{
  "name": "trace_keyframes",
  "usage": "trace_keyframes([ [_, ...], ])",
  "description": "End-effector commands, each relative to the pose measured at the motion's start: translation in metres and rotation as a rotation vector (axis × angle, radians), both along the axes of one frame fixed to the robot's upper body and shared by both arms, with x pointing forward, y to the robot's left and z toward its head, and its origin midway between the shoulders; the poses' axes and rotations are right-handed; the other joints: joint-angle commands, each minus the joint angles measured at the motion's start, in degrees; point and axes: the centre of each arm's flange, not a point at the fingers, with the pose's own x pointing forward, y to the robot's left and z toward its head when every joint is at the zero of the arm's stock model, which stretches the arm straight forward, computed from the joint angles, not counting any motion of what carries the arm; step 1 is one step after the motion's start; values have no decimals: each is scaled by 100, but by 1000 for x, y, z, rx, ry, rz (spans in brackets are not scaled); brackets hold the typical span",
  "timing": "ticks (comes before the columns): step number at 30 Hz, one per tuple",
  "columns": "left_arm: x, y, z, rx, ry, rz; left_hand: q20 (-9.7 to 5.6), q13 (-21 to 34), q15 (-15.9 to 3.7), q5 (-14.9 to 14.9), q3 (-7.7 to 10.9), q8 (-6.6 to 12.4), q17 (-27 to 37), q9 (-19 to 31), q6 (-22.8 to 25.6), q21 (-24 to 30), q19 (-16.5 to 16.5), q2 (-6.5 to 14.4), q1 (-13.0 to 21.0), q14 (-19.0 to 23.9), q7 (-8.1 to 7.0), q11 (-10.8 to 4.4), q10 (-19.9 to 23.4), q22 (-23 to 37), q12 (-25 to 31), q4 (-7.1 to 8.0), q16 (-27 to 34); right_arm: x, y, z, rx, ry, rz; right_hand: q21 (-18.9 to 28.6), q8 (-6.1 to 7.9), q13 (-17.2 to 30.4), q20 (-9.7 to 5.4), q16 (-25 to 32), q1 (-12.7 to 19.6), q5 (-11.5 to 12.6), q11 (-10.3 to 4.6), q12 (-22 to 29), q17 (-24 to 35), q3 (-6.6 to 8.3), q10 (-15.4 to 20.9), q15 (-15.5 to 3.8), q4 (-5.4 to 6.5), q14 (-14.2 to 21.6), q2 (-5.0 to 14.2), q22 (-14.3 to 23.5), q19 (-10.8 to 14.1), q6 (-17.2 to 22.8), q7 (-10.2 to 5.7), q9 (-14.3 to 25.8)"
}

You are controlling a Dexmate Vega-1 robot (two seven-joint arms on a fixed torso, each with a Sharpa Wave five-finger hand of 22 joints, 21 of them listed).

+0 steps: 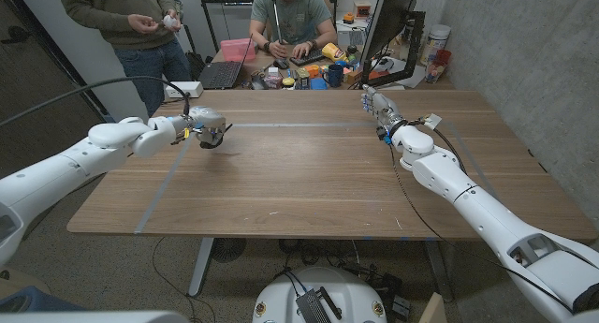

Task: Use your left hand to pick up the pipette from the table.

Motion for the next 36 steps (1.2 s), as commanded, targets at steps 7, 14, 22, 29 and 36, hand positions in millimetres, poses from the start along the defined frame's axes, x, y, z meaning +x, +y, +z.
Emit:
trace_keyframes([
  [7,-58,-33,65,-35,-135,-46,59,1011,-1108,-6,439,88,911,84,249,-66,-88,84,50,1281,80,-384,581,12,6,342,36,-7,0,14,-23,-37,10,23,21,25,14,30,-25,-21,18,-4,14,-33,46,12,6,79,11,32,73,28,32,24],
  [14,-82,-42,98,-47,-187,-61,76,1053,-1109,-12,485,121,958,124,267,-83,-104,39,8,1299,38,-410,628,16,5,347,40,-8,-2,22,-30,-43,14,21,22,25,10,40,-30,-21,28,0,15,-43,62,4,4,114,12,33,71,35,33,24],
  [22,-112,-54,140,-81,-303,-103,96,1091,-1111,-19,551,140,1014,148,277,-103,-122,-10,-49,1266,-11,-421,634,21,-29,354,14,-8,-3,29,-43,-43,12,14,23,26,4,14,-29,-20,23,-7,16,-51,52,13,-1,63,18,34,55,45,36,24],
  [29,-142,-60,181,-103,-405,-116,99,1086,-1110,-23,612,155,1057,164,286,-122,-146,-41,-84,1271,-52,-431,672,23,-62,356,2,-12,-3,37,-52,-50,11,10,24,26,2,10,-28,-18,28,-12,18,-54,45,35,-2,55,30,34,46,51,38,24],
  [36,-167,-62,212,-153,-489,-137,93,1098,-1111,-29,661,149,1089,157,282,-136,-165,-66,-111,1284,-76,-460,696,27,-81,356,-6,-17,-3,41,-61,-56,4,9,23,26,3,10,-28,-18,28,-10,18,-58,54,26,-3,57,35,35,43,52,40,23],
])
